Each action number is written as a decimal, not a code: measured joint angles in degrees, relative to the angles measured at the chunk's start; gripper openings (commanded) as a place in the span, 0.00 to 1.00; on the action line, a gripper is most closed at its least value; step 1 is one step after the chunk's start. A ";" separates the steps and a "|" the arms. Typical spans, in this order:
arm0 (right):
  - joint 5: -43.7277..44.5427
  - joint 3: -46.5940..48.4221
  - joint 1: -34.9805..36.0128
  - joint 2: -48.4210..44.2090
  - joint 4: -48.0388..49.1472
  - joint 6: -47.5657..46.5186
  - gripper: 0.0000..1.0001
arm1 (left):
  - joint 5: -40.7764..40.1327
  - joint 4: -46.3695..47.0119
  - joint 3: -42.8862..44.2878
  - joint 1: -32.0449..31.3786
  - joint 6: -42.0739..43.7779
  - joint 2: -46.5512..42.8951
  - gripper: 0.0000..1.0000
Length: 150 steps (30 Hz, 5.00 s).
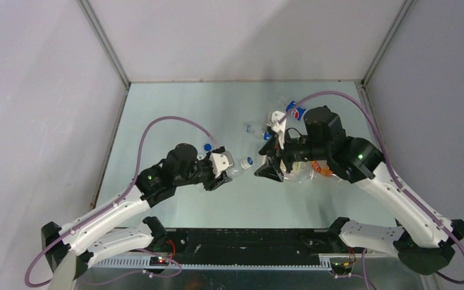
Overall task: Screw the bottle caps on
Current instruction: Screw the bottle cap onto the plastic bottle.
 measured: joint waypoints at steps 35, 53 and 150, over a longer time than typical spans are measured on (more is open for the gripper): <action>-8.96 -3.80 1.53 1.44 -3.76 -24.61 0.00 | 20.48 -8.50 7.89 1.53 -0.09 7.23 0.01; -3.91 -6.67 -4.66 12.35 8.55 41.92 0.64 | -27.28 1.88 -3.41 -11.82 7.87 -2.91 0.00; -10.43 -9.38 -0.87 -7.54 -0.96 -31.06 0.54 | 14.69 -11.85 9.81 -2.23 4.92 9.03 0.00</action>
